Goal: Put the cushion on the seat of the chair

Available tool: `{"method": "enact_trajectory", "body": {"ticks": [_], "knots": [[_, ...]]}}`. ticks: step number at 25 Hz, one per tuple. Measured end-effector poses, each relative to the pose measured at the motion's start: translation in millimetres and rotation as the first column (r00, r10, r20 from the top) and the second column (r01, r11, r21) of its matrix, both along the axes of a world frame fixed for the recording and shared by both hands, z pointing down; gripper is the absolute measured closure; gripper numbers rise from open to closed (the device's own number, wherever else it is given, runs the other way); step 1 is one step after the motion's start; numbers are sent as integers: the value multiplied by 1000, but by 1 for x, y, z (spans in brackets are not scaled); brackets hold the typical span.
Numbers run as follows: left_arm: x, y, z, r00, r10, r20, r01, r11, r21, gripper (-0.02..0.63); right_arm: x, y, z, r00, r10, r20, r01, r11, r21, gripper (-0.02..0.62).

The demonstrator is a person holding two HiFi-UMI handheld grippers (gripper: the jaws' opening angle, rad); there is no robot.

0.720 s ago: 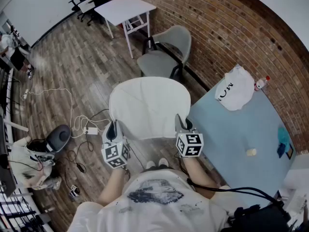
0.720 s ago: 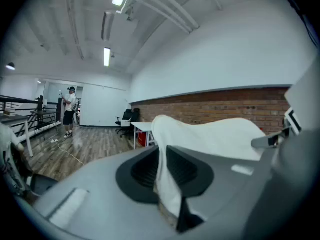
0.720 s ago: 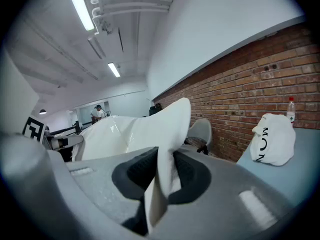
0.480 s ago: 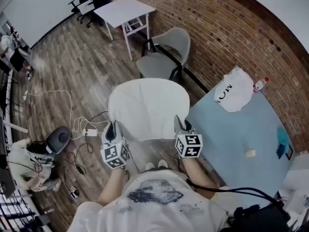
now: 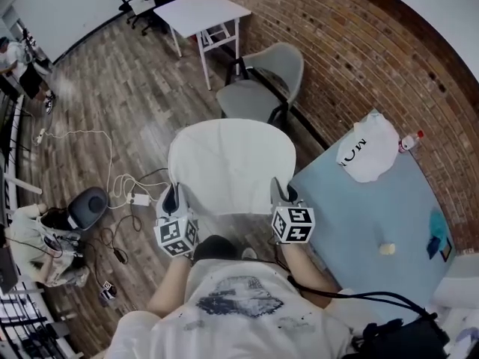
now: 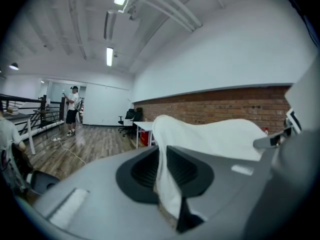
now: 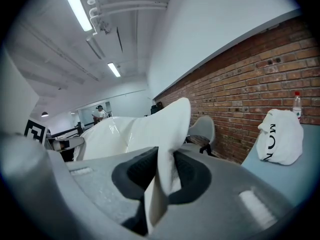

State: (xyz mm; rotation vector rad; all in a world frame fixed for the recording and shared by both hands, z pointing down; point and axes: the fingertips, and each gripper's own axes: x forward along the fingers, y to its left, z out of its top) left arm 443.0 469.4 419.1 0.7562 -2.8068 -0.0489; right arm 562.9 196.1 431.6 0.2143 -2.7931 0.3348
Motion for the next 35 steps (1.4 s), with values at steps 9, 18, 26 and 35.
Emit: {"method": "enact_trajectory", "body": {"ticks": [9, 18, 26, 35], "knots": [[-78, 0, 16, 1000, 17, -24, -17, 1000, 18, 566, -77, 2, 13, 1000, 5, -28, -5, 1000, 1, 549], [-249, 11, 19, 994, 100, -40, -99, 995, 20, 566, -226, 24, 17, 996, 80, -45, -79, 997, 4, 549], [-388, 28, 15, 984, 174, -42, -173, 985, 14, 566, -346, 53, 14, 987, 155, -48, -155, 988, -7, 549], [-459, 15, 20, 966, 252, -53, -251, 968, 22, 566, -397, 52, 16, 971, 234, -52, -234, 972, 2, 549]]}}
